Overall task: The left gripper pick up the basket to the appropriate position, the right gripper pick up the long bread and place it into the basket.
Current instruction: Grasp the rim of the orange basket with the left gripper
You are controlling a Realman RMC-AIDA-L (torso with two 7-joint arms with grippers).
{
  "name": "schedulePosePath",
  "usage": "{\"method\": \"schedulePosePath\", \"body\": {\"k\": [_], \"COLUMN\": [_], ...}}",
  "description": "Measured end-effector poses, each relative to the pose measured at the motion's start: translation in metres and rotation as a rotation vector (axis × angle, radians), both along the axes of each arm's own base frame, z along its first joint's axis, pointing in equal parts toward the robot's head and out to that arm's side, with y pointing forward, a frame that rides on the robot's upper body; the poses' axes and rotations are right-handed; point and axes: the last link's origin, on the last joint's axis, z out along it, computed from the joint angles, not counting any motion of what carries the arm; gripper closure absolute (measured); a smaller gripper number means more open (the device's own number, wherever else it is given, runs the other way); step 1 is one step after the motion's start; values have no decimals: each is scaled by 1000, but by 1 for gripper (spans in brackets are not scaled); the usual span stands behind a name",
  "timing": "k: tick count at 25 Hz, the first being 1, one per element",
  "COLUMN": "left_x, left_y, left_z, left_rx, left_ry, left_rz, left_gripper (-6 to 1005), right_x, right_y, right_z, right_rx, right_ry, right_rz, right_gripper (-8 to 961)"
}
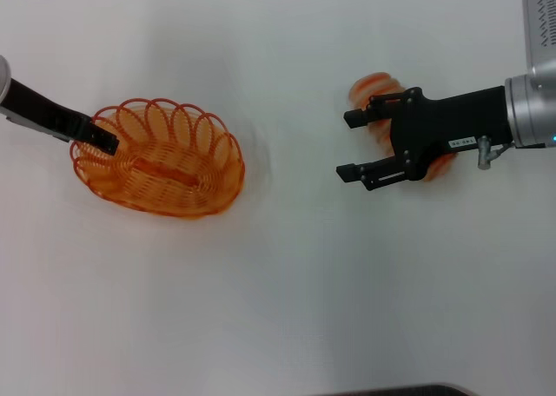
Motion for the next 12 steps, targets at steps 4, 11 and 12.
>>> {"method": "schedulePosePath", "body": {"k": [4, 11, 12], "left_x": [-1, -2, -2], "left_y": [1, 1, 1], "left_z": [1, 0, 0], "left_rx": [16, 8, 9], "left_ry": [-8, -2, -3], "left_rz": [3, 4, 4], "left_gripper": [270, 426, 448], "right_x": [-1, -1, -1], "right_y": [1, 3, 3], "right_z": [-1, 1, 1], "right_rx": [2, 12, 11], "right_ry": [-2, 3, 3], "right_rz": [1, 1, 2], "right_gripper": [93, 93, 93]}}
